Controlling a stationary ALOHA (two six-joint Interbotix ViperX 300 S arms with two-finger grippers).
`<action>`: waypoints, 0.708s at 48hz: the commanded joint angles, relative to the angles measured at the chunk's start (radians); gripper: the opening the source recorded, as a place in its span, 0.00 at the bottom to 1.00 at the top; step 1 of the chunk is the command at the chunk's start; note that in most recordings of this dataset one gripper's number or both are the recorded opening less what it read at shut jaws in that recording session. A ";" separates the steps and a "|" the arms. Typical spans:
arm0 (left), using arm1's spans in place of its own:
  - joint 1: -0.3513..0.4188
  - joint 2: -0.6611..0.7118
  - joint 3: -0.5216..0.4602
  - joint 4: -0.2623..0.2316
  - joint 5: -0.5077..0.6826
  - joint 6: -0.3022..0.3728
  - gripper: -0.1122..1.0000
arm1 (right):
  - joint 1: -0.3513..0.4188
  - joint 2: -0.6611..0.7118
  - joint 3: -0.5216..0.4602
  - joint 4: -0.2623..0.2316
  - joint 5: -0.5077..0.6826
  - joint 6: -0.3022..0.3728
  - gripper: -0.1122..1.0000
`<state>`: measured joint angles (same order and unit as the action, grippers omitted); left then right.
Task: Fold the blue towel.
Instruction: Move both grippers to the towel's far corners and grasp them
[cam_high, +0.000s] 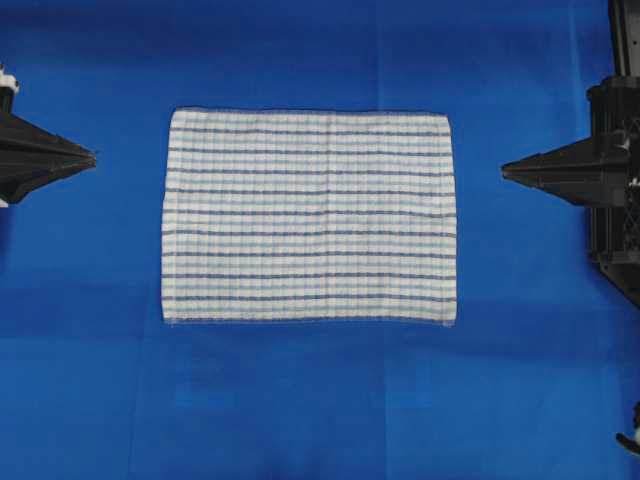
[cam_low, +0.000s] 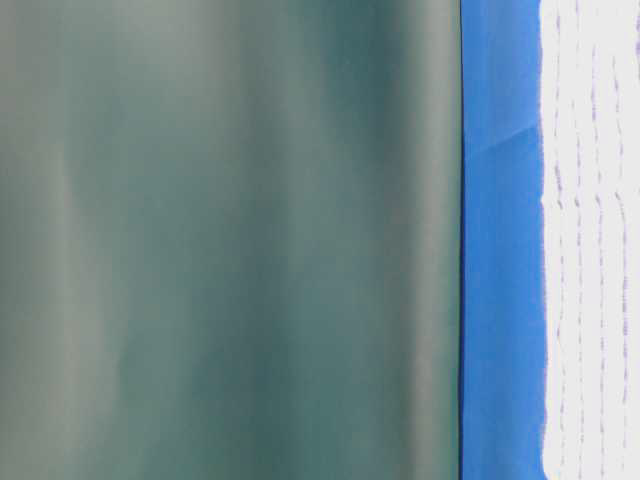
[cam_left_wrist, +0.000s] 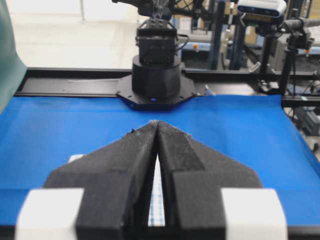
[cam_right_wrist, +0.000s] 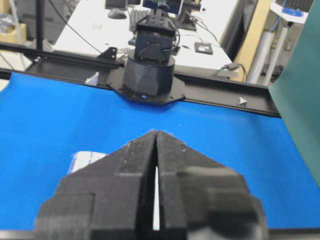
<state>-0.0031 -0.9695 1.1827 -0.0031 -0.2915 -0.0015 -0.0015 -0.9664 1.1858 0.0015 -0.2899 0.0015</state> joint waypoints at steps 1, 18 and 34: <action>0.000 0.017 -0.015 -0.035 0.006 0.000 0.10 | -0.005 0.014 -0.031 0.002 -0.006 0.002 0.09; 0.075 0.095 -0.009 -0.035 0.009 0.014 0.10 | -0.074 0.091 -0.046 0.029 0.025 0.003 0.10; 0.244 0.302 -0.011 -0.037 0.000 0.003 0.23 | -0.247 0.241 -0.035 0.078 0.072 0.002 0.30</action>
<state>0.2163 -0.7072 1.1842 -0.0383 -0.2807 0.0031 -0.2224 -0.7593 1.1612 0.0752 -0.2194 0.0031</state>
